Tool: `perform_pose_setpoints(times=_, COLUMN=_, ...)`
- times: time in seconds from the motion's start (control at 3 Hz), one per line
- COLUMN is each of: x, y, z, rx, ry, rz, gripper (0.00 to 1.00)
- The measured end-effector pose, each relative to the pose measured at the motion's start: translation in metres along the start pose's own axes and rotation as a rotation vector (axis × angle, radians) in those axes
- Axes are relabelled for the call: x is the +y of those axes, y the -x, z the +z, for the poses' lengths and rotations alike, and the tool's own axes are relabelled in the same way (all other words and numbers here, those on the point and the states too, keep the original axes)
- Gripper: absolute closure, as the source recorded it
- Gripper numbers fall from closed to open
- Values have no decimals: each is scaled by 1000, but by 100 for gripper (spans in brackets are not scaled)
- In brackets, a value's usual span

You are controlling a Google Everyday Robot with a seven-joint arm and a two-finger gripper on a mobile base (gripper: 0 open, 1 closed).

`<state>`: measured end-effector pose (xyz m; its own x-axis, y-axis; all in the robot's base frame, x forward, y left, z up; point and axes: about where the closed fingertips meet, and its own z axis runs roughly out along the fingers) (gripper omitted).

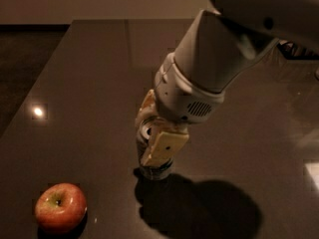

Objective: Move 7up can near apple

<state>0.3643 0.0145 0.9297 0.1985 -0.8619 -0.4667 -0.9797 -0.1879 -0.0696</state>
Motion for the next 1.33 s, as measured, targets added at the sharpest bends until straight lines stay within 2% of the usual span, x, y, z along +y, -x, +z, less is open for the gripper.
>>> perform_pose_setpoints(times=0.67, x=24, y=29, z=28, rx=-12, ry=57, rz=-92, gripper=100)
perform_pose_setpoints(times=1.0, x=29, y=37, z=35, rx=-25, ry=66, rz=-111, gripper=86)
perform_pose_setpoints(times=1.33, x=33, y=44, z=41, rx=-37, ry=73, rz=-123, gripper=62)
